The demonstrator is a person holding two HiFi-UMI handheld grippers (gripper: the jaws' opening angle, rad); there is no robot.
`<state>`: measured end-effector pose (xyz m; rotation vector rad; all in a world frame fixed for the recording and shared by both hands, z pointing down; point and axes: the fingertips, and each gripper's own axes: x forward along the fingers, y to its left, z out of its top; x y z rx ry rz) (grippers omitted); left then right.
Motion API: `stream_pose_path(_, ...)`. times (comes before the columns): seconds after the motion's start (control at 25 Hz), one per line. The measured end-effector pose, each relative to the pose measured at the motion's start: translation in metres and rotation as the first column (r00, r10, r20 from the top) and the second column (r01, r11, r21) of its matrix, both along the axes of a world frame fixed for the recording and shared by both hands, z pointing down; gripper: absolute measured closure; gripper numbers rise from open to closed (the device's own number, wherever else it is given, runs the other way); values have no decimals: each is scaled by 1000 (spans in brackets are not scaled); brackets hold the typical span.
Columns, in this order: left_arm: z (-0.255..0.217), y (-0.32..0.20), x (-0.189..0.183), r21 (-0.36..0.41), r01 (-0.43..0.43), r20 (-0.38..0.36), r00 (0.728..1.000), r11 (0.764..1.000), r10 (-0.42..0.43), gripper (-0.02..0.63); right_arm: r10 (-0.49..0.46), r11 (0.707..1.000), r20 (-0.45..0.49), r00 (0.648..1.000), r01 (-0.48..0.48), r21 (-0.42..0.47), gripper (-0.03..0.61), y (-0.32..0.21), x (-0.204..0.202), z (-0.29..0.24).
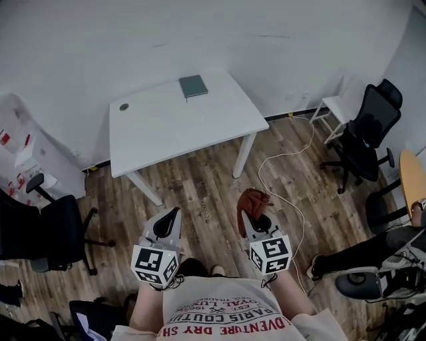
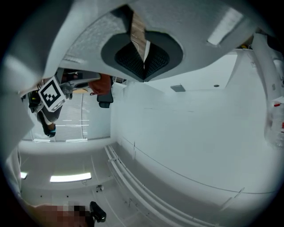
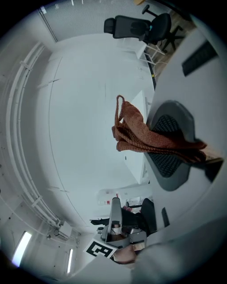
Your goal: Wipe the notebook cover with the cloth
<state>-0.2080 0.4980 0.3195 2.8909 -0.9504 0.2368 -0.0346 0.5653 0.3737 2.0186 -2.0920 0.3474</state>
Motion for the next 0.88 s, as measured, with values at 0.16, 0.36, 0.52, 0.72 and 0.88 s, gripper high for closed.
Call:
stream_pose_path(0.16,7,-39,20,-25,15,-1,1000,1000,-15,604,-14,999,12,1000,15,-32,503,-33,19,13)
stream_pose_path(0.36,14,-104,43,-25,6,4,1000,1000,-6,603,-21,998,26,999,22,-62,503,-96,39,25)
stream_pose_path(0.52,13,-183,68,-38,-3,-14,1000,999,2,604,-13,997,17,1000,14,-74,503,-170,62,23)
stream_pose_path(0.72,1,-280,100,-17,-32,-19,999,999,31,603,-3,997,9,1000,4,-83,503,-265,91,17)
stream_pose_path(0.88,-5,-358,117,-14,-34,-25,999,999,34,603,6,997,17,1000,-5,-76,503,-342,107,13)
